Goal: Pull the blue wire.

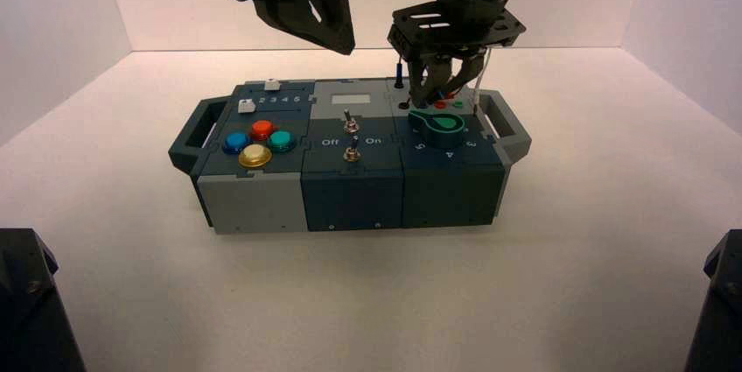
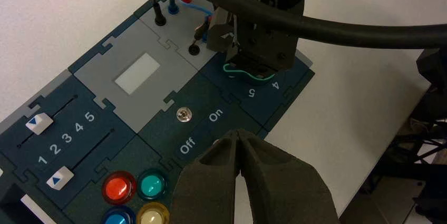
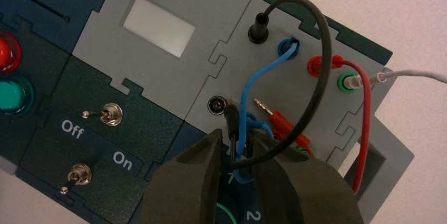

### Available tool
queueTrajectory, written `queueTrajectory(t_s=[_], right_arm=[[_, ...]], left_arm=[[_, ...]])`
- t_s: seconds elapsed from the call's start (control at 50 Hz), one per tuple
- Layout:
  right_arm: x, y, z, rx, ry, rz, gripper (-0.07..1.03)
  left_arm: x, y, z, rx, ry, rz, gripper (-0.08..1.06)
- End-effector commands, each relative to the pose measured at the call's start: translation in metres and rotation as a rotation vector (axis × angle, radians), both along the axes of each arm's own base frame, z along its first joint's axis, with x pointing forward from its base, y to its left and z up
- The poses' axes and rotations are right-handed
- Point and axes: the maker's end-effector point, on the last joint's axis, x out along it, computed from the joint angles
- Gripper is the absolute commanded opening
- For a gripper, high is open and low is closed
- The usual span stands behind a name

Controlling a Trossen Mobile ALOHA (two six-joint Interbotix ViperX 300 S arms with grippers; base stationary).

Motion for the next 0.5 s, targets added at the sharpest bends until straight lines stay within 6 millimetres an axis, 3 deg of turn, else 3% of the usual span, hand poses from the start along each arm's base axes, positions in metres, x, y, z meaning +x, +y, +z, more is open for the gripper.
queueTrajectory(t_s=[0.02, 0.5], right_arm=[[0.0103, 0.0014, 0.0101, 0.01, -0.021, -0.007, 0.26], [0.0166, -0.0023, 0.0103, 0.004, -0.039, -0.008, 0.26]], left_arm=[[0.005, -0.0078, 0.016, -0.038, -0.034, -0.006, -0.03], [0.0063, -0.0096, 0.0184, -0.044, -0.036, -0.005, -0.03]])
